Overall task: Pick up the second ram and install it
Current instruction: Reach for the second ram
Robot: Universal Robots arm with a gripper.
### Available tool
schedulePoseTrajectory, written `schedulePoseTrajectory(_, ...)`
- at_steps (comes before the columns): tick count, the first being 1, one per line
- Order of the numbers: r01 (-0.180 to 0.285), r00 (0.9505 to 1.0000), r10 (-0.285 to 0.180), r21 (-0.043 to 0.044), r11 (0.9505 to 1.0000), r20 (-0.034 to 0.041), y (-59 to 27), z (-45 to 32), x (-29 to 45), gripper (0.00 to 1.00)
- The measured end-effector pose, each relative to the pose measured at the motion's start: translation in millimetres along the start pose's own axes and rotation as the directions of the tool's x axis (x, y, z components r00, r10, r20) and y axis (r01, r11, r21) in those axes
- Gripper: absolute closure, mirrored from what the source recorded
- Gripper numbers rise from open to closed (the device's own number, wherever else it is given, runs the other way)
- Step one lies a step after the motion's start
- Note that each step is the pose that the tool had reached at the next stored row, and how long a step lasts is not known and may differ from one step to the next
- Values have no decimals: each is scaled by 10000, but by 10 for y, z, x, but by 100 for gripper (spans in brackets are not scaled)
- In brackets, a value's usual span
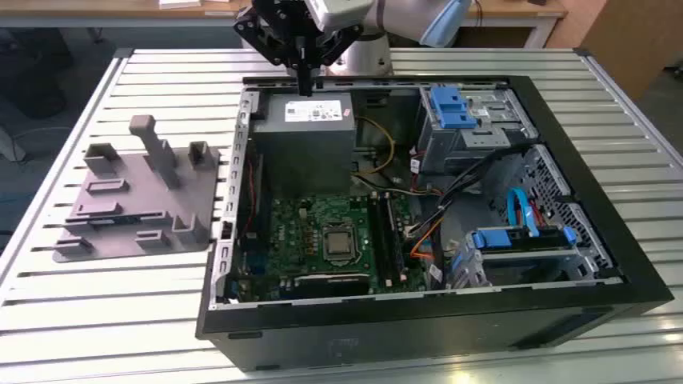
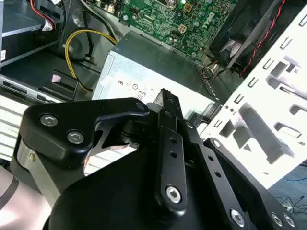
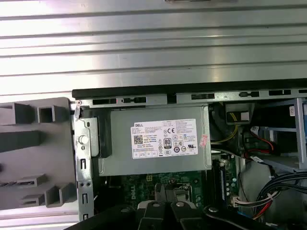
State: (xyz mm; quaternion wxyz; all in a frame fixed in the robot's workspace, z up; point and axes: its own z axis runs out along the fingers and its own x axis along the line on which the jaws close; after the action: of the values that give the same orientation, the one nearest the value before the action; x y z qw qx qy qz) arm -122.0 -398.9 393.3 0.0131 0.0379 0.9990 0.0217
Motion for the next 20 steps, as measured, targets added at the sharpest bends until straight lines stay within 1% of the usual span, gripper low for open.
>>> schedulePoseTrajectory(6,0,10000,0,0,10000,0,0,0,0,90)
schedulePoseTrajectory(8,-1,10000,1,1,10000,0,-1,-1,19,90)
schedulePoseTrajectory(9,0,10000,0,1,10000,1,-3,-2,39,90)
schedulePoseTrajectory(11,1,10000,-1,0,10000,5,-8,-3,104,90)
schedulePoseTrajectory(17,2,10000,-2,-2,10000,28,-28,-10,375,90)
schedulePoseTrajectory(20,0,10000,0,-3,10000,33,-37,-14,493,90)
